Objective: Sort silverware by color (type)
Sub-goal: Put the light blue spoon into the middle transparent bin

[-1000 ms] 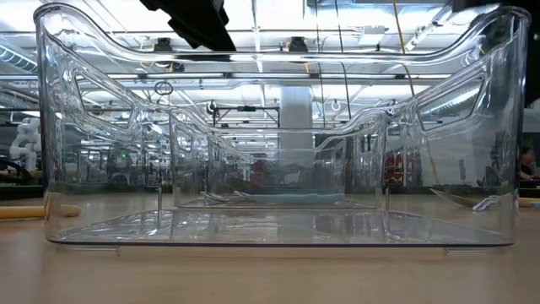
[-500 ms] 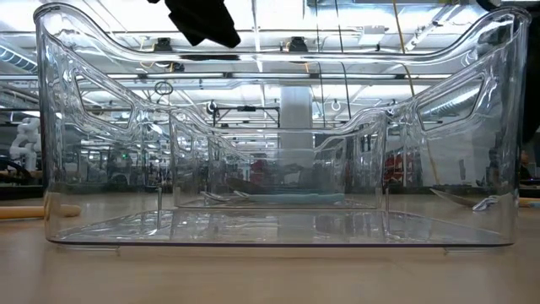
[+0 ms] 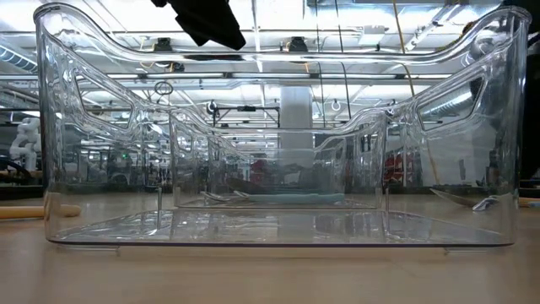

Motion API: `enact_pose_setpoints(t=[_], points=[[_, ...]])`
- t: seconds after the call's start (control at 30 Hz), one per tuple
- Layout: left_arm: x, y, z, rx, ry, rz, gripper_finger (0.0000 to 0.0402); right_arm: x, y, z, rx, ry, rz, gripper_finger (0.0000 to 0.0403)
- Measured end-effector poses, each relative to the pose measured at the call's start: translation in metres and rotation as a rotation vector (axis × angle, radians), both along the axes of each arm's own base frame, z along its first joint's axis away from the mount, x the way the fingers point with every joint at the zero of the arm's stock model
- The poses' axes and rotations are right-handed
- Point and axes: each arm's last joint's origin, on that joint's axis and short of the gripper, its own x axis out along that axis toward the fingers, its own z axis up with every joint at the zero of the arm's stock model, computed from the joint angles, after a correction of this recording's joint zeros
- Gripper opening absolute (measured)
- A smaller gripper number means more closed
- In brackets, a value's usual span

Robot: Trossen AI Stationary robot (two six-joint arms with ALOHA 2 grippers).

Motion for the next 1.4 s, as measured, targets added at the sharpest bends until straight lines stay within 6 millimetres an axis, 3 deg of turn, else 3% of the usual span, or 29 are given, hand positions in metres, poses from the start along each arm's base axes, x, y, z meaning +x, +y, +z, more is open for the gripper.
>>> enact_pose_setpoints(t=[0.5,0.6,0.8,0.97,1.4], points=[[0.0,0.001,0.0,0.004,0.0,0.007,0.0111,0.024,-0.003,-0.032,0.039,0.169,0.03,0.0156],[0.0,0.001,0.0,0.004,-0.001,0.007,0.0111,0.027,-0.005,-0.038,0.045,0.205,0.028,0.0127],[0.0,0.001,0.0,0.006,-0.001,0.005,0.0111,0.028,-0.006,-0.038,0.071,0.207,0.05,0.0023],[0.001,0.001,0.0,0.03,-0.015,-0.005,0.0111,0.033,-0.004,-0.021,0.067,0.132,0.006,0.0026],[0.002,-0.004,0.003,0.04,-0.061,-0.024,0.0111,0.055,0.033,0.073,0.158,-0.274,0.042,0.002]])
